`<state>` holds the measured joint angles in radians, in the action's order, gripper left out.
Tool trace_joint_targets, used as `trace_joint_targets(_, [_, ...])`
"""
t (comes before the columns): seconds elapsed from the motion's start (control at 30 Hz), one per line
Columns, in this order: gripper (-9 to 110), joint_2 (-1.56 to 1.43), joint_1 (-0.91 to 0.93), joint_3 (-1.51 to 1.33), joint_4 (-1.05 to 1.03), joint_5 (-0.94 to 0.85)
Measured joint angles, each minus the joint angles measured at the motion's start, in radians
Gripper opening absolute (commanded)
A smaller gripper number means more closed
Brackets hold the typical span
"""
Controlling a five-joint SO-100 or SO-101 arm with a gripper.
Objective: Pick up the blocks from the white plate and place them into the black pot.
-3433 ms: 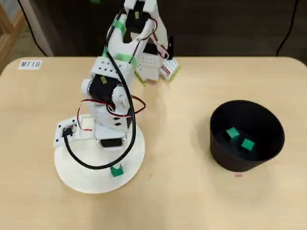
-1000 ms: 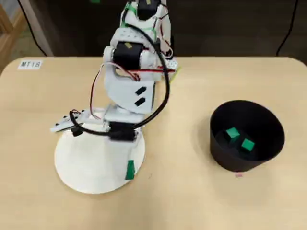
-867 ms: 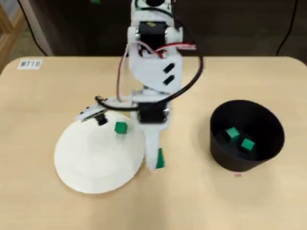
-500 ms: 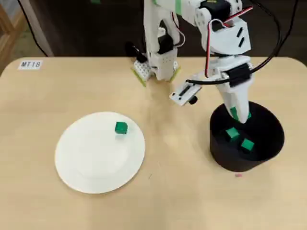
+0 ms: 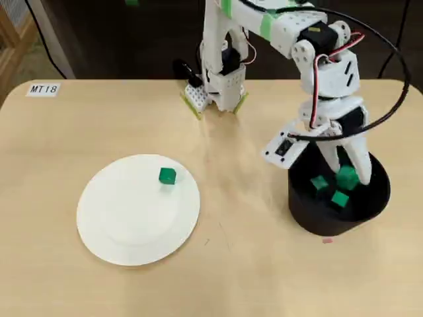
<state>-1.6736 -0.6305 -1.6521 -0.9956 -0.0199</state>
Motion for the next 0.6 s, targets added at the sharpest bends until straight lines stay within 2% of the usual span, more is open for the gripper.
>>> trace_joint_targets(0.1, [-2, 0.005, 0.049, 0.0, -0.002, 0.002])
trace_joint_targets(0.3, [-2, -0.035, 0.273, 0.003, -0.124, -0.094])
trace_joint_targets(0.5, [-2, -0.032, 0.736, 0.009, -0.321, -0.287])
trace_joint_targets(0.6, [-2, -0.025, 0.89, 0.035, -0.37, -0.351])
